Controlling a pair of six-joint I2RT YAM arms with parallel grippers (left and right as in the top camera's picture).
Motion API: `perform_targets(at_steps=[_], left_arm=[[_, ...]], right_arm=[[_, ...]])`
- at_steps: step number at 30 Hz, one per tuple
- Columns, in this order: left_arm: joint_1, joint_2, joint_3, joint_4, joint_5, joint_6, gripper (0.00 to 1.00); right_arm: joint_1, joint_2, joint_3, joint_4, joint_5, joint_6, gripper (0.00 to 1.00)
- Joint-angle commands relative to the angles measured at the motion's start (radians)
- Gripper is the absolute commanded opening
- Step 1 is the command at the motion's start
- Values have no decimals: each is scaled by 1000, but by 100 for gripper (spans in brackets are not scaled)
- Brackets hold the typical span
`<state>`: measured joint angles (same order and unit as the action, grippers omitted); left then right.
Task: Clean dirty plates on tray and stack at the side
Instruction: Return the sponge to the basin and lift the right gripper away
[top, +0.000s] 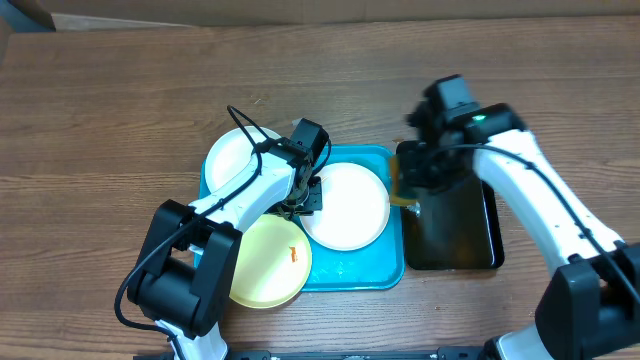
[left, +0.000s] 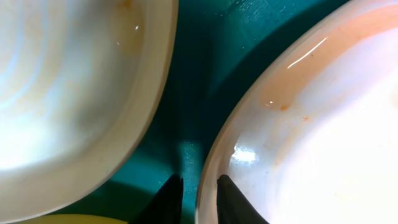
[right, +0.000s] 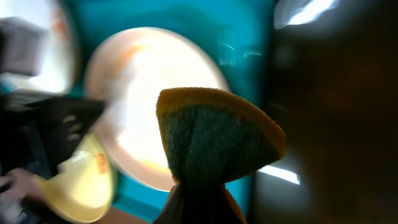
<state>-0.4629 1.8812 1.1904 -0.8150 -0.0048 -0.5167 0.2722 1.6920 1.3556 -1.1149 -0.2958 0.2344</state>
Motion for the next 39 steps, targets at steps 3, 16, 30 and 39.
perform_targets(at_steps=[3,16,30,39], left_arm=[[-2,-2,-4,11,3,8,27],[-3,-2,-4,12,6,8,30],[-14,0,-28,20,5,8,20],[-9,0,-19,-3,-4,23,4]], right_arm=[[-105,-7,-16,-51,229,-7,4],[-145,5,-309,252,363,-3,4],[-175,4,-160,201,317,13,55],[-402,4,-66,220,320,77,100]])
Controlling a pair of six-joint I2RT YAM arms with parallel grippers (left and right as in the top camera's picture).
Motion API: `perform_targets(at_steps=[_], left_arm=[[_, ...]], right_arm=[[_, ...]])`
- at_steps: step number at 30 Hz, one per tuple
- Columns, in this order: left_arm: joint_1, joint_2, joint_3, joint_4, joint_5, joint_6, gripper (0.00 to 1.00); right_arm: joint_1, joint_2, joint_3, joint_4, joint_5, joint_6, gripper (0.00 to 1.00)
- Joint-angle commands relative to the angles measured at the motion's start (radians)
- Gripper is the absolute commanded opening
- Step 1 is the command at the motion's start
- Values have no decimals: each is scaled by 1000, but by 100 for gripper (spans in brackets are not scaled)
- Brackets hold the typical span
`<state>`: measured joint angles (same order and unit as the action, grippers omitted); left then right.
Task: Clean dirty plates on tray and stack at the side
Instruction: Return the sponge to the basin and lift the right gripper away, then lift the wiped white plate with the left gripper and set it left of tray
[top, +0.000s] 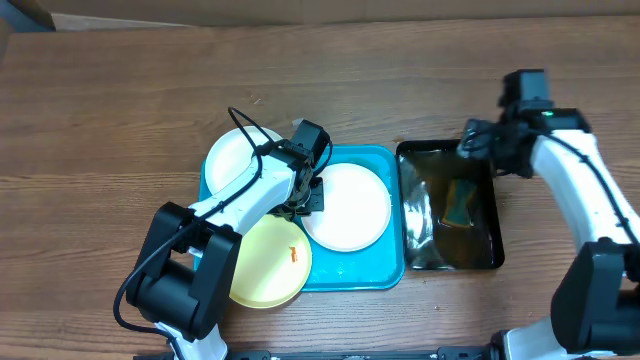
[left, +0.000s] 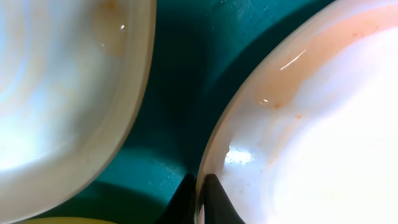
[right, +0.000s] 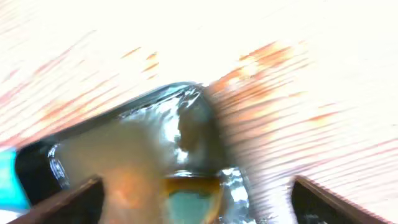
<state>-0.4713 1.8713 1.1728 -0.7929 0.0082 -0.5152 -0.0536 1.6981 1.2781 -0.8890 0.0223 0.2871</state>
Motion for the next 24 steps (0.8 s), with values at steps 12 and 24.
perform_targets(at_steps=[12,24], left_arm=[[129,2,332,-288,-16,153,4],[43,2,685,-394,-95,193,4]], right_arm=[[-205,-2,11,-10,2,24,100],[-205,-2,11,-10,2,24,100]])
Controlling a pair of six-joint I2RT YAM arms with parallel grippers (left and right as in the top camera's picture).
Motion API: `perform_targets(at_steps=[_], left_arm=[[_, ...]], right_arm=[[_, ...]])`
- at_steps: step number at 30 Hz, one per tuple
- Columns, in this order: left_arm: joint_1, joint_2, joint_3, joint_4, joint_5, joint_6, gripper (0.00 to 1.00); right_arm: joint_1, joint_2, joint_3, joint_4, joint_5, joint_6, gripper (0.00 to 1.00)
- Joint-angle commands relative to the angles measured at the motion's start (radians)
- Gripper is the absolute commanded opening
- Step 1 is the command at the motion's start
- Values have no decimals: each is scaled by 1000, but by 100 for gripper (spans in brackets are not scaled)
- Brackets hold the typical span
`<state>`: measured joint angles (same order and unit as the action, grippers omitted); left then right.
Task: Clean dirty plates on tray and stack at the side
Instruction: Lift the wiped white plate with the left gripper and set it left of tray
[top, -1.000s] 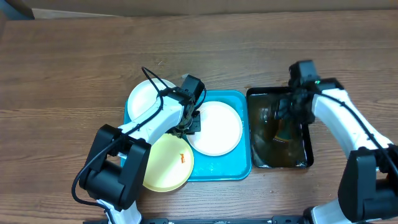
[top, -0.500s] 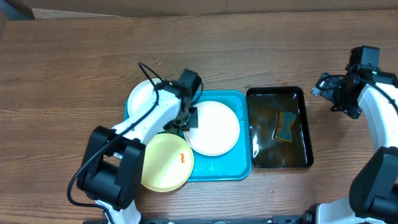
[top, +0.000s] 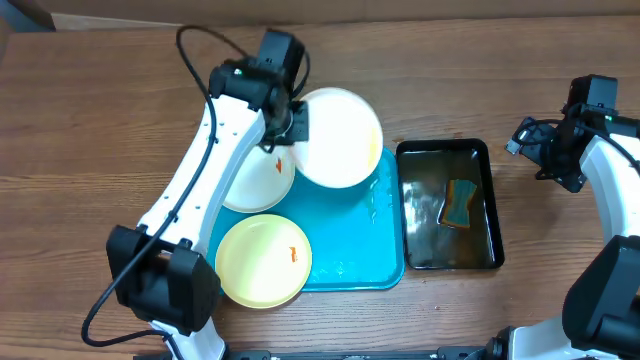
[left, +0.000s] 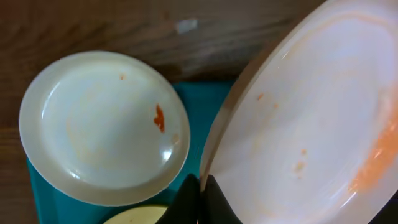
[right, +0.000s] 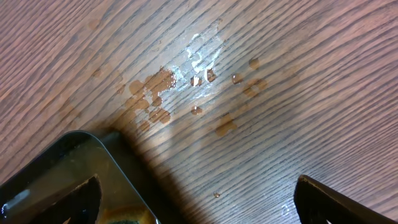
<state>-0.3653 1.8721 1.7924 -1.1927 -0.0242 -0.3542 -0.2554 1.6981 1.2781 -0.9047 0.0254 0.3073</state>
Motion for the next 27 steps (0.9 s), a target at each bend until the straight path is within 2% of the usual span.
perform_targets(at_steps=[1,6,7,12,20,24,27], left_arm=[[-111,1,82,26,-126,32,4],[-282,4,86,118,-349,33,4],[-351,4,86,154,-447,34,4],[-517,4,86,221,-740,43,4],[-722,4,86,326,-1194,146,4],[-768,4,86,383,-1297,222,4],[-782,4,86,419,-1303,272,4]], right_arm=[[-3,-2,11,6,-1,4,100],[-3,-2,11,6,-1,3,100],[-3,-2,11,6,-1,3,100],[-3,-2,11,6,-1,4,100],[-3,-2,11,6,-1,4,100],[-3,-2,11,6,-1,4,100],[-3,-2,11,6,-1,4,100]])
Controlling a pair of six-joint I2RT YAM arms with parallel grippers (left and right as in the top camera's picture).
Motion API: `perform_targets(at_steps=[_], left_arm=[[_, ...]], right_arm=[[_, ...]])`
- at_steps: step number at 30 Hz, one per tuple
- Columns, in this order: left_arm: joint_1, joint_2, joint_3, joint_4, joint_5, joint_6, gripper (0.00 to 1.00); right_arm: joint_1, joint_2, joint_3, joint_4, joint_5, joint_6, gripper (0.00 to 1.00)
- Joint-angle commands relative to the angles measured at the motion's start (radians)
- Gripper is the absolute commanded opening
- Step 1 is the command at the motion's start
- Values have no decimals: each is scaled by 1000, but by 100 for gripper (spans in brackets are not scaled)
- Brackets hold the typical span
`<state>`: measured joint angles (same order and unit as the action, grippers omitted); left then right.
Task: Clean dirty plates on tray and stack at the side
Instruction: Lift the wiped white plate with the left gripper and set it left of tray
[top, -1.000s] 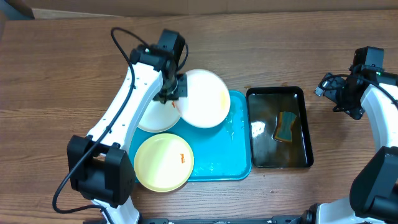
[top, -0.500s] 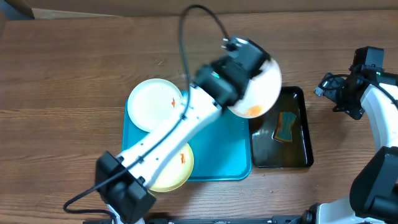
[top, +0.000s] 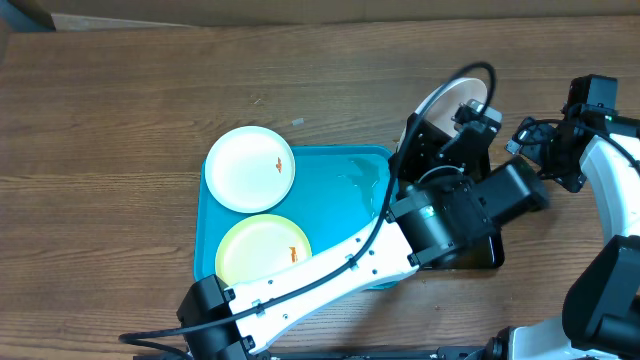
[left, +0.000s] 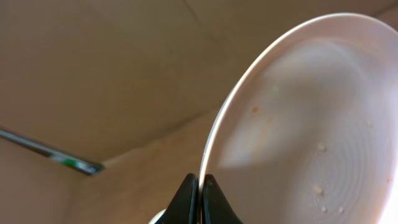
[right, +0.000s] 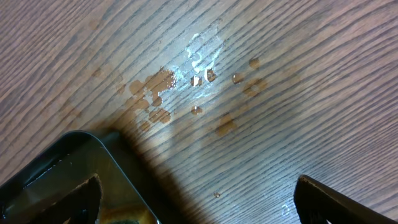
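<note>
My left gripper (left: 200, 190) is shut on the rim of a large white plate (left: 298, 124) speckled with orange crumbs. In the overhead view that plate (top: 446, 102) stands tipped on edge above the black basin (top: 487, 256), most of which my left arm hides. The blue tray (top: 330, 195) holds a small white plate (top: 250, 168) with an orange smear and a yellow plate (top: 262, 250) with an orange bit. My right gripper (right: 199, 205) is open over bare table just right of the basin's back corner (right: 74, 168), also seen overhead (top: 540, 158). The sponge is hidden.
Water drops (right: 193, 81) lie on the wooden table (top: 120, 110) beyond the basin's back right corner. My left arm (top: 400, 245) stretches from the front edge across the tray's right part to the basin. A cardboard wall runs along the back.
My left gripper, still shut on the large white plate, was at the tray's back edge and is now to the right, above the basin, with the plate on edge. The right arm has not moved.
My right gripper held the sponge at the basin's left edge while my left fingers stood open astride the large plate's rim on the tray. Then the sponge lay in the basin and my left gripper was shut on the rim. The plate then hung behind the tray, now over the basin.
</note>
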<state>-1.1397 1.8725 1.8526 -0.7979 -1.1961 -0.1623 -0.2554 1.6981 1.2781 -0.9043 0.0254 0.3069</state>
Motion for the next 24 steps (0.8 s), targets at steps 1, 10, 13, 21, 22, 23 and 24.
perform_targets(at_steps=[1,10,13,21,22,23,24], left_arm=[[-13,4,26,39,-131,92,4],[-3,4,26,60,-42,95,4],[12,4,21,31,70,23,4],[140,7,-76,-9,462,-208,4],[169,8,-100,-5,499,-241,4],[224,10,-135,-2,577,-291,4],[261,11,-149,-3,646,-308,4]], right_arm=[[-3,-2,11,5,-1,4,100],[-3,-2,11,5,-1,4,100],[-3,-2,11,5,-1,4,100],[-3,-2,11,5,-1,4,100],[-3,-2,11,5,-1,4,100],[-3,-2,11,5,-1,4,100],[-3,-2,11,5,-1,4,100]])
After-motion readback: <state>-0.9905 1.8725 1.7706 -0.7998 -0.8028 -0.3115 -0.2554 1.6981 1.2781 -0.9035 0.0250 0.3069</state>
